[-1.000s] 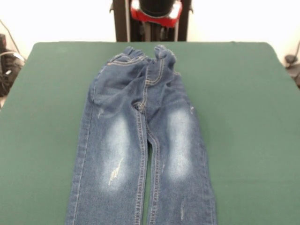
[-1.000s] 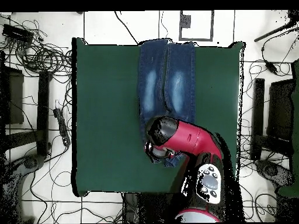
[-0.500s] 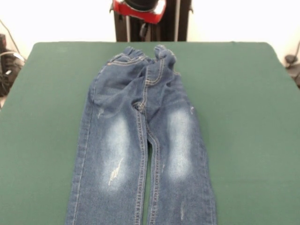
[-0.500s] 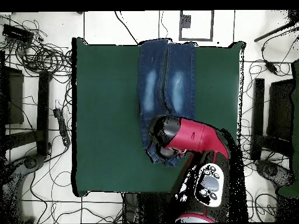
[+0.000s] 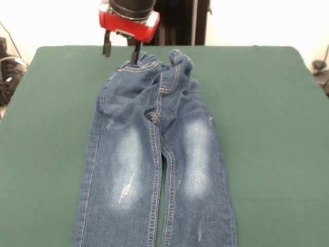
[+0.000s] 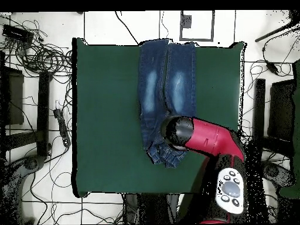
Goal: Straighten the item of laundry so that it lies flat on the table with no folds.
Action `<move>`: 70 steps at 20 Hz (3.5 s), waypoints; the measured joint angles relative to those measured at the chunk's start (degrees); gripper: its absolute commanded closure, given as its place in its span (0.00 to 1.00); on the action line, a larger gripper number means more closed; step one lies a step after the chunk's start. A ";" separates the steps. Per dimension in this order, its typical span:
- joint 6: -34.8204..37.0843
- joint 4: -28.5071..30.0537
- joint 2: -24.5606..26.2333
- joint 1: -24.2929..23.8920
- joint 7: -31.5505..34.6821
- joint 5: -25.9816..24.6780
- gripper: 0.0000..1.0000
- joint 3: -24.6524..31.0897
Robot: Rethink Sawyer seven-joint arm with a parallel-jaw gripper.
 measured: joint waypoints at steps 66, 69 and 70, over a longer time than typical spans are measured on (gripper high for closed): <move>2.84 9.70 -8.02 -25.76 -9.98 -24.48 0.00 37.34; 3.33 9.58 -8.03 -24.29 -9.97 -22.34 0.00 36.16; 3.47 9.54 -8.04 -24.06 -9.97 -21.93 0.00 35.86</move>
